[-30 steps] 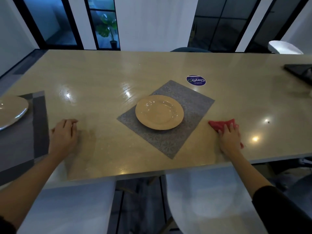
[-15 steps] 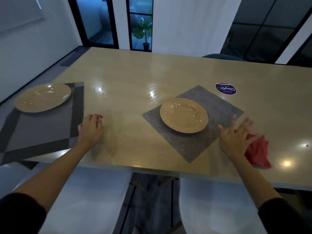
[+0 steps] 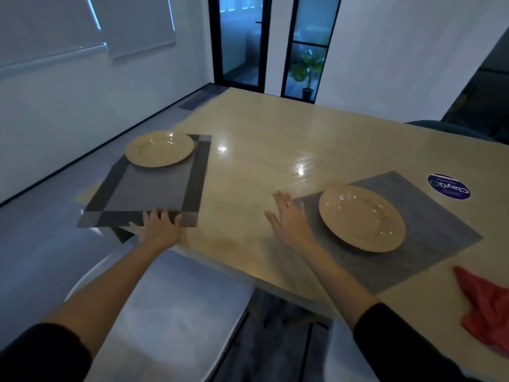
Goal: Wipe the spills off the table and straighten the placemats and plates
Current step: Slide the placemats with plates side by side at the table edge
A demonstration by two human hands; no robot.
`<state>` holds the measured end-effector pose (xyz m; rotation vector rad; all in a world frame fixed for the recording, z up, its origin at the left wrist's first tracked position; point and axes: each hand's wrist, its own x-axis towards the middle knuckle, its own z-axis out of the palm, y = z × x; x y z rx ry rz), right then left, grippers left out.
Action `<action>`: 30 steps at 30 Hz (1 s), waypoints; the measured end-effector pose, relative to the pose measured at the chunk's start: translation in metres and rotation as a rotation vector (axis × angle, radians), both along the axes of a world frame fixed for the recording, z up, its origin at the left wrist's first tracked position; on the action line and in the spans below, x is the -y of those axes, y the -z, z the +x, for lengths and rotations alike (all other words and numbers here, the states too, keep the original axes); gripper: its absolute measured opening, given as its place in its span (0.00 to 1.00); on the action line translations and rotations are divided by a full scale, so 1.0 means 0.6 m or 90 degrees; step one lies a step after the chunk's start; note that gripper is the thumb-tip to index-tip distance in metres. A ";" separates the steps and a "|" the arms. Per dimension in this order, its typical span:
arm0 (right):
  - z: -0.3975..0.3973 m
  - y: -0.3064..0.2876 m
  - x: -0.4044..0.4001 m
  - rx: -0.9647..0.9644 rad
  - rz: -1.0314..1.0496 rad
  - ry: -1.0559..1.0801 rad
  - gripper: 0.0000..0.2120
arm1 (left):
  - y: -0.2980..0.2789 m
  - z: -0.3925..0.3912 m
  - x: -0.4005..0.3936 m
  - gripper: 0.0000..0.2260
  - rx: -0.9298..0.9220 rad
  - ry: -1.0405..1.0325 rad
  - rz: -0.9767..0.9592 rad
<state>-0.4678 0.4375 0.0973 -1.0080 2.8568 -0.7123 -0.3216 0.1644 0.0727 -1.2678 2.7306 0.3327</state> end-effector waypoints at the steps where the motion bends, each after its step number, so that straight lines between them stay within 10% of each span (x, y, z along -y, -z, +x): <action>1: 0.008 0.000 0.019 0.040 -0.026 -0.054 0.26 | 0.000 0.006 0.003 0.28 0.012 0.016 -0.016; 12: 0.106 0.005 0.235 -0.005 0.014 -0.161 0.21 | -0.023 0.008 -0.015 0.27 -0.028 0.159 0.057; 18: 0.127 0.025 0.293 -0.023 0.029 -0.067 0.20 | -0.051 0.035 0.066 0.14 -0.289 0.267 0.271; 30: 0.136 0.064 0.274 -0.048 0.156 0.063 0.38 | 0.000 0.041 0.204 0.29 0.014 0.228 -0.032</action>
